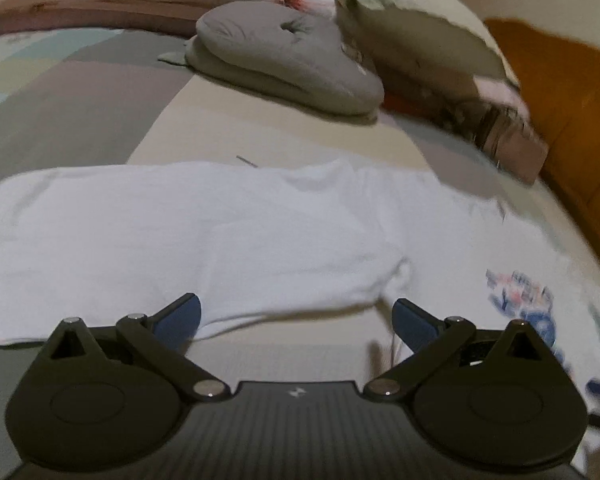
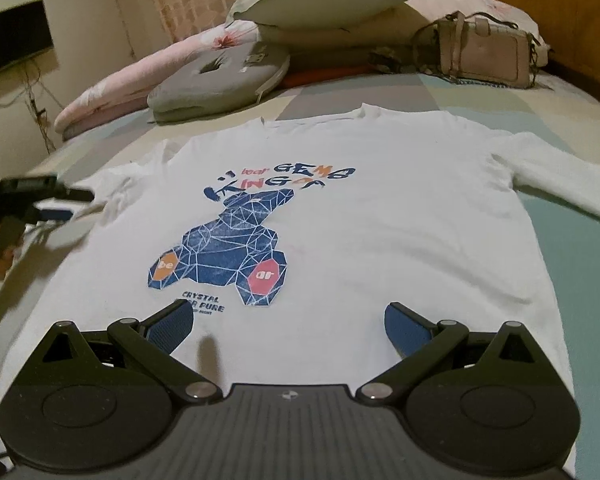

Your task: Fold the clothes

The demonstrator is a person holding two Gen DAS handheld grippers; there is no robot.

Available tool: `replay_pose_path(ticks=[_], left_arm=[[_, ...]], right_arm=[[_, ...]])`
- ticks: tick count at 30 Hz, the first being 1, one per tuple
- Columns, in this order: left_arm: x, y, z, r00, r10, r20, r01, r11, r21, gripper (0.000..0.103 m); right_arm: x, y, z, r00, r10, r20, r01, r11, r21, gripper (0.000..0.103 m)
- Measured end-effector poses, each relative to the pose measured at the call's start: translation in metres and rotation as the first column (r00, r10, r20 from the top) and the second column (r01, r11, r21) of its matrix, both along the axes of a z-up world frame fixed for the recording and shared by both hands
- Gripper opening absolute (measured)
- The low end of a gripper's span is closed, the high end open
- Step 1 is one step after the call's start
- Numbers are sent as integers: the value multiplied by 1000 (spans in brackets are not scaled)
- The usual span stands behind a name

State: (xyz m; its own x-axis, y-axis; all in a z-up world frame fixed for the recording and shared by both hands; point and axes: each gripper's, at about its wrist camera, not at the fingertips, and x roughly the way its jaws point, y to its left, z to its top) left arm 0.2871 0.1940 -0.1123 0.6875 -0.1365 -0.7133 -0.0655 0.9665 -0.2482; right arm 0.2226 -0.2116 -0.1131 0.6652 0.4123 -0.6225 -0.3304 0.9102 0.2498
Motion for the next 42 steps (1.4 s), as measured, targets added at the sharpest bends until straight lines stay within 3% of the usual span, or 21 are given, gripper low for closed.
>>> replay_pose_path(ticks=[2, 9, 16, 22, 28, 30, 34, 36, 42], left_arm=[[9, -4, 7, 999, 15, -39, -15, 1000, 2, 101], [69, -24, 5, 995, -9, -104, -5, 991, -134, 101], [128, -45, 2, 986, -41, -164, -5, 963, -268, 101], [163, -46, -10, 997, 26, -70, -39, 982, -185, 102], [162, -63, 12, 999, 43, -32, -44, 999, -21, 101], [146, -71, 22, 1000, -16, -3, 15, 998, -53, 102], [142, -86, 13, 986, -129, -102, 113, 983, -147, 102], [153, -87, 1, 984, -116, -137, 101, 988, -116, 102], [189, -79, -8, 999, -22, -47, 19, 997, -71, 102]], right_arm=[[0, -4, 1, 1000, -9, -11, 9, 1000, 28, 103], [0, -8, 4, 999, -16, -35, 18, 998, 60, 103], [1, -15, 5, 998, -15, -62, 21, 995, 97, 103], [3, -27, 5, 995, -16, -101, 34, 983, 182, 103], [3, -31, 7, 993, -15, -119, 40, 976, 212, 103], [2, -30, 7, 993, -12, -120, 38, 977, 211, 103], [0, -30, 8, 992, -7, -123, 32, 978, 208, 103], [0, -29, 8, 992, -4, -123, 30, 978, 207, 103], [2, -31, 7, 991, -1, -130, 30, 976, 217, 103]])
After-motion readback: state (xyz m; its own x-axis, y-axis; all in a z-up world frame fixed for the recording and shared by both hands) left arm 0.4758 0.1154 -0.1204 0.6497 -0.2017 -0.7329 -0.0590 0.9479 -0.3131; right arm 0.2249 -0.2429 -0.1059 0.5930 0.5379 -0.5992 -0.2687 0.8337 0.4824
